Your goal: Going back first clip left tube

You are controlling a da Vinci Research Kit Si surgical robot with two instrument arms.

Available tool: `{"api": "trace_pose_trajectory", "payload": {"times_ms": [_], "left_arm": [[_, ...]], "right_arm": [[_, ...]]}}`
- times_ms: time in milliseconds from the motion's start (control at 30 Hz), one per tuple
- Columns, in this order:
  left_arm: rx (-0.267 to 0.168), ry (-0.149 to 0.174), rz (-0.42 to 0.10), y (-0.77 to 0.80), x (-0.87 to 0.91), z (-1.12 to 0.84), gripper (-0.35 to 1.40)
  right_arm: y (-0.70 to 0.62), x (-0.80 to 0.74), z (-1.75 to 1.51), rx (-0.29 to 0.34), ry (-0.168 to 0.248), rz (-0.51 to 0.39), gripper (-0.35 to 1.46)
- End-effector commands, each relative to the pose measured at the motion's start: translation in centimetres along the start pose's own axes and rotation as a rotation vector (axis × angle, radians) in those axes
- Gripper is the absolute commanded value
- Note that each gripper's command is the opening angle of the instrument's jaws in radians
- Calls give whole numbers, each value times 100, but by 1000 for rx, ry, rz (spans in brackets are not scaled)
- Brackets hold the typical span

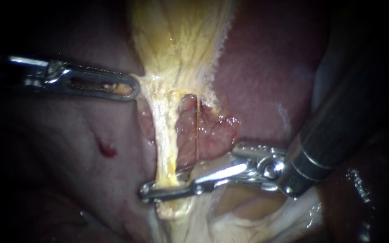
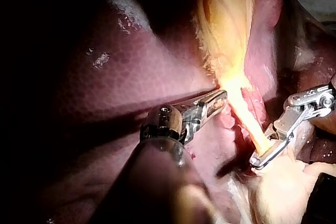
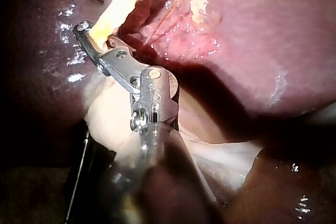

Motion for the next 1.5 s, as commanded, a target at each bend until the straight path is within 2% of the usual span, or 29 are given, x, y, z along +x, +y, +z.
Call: {"api": "trace_pose_trajectory", "payload": {"times_ms": [33, 200, 267, 433, 567, 733, 1033, 1500], "left_arm": [[0, 0, 0, 0, 0, 0, -35], [0, 0, 0, 0, 0, 0, -35], [0, 0, 0, 0, 0, 0, -35], [0, 0, 0, 0, 0, 0, -35], [0, 0, 0, 0, 1, 0, -35], [0, 0, 0, 0, 1, 0, -35], [-1, 0, 1, 1, 1, 0, -35], [-4, -2, 1, 0, 2, 1, -35]], "right_arm": [[0, 0, 0, 0, -1, 0, -35], [0, 0, 0, 4, 4, 0, -35], [0, -1, -1, 15, 17, -2, -35], [1, -1, 2, 34, 80, -6, 23], [2, 1, 3, 7, 109, -5, 39], [3, 2, 5, -21, 129, -15, 46], [9, 5, 6, -64, 152, -93, 49], [38, 3, -9, -138, 177, -273, 50]]}}
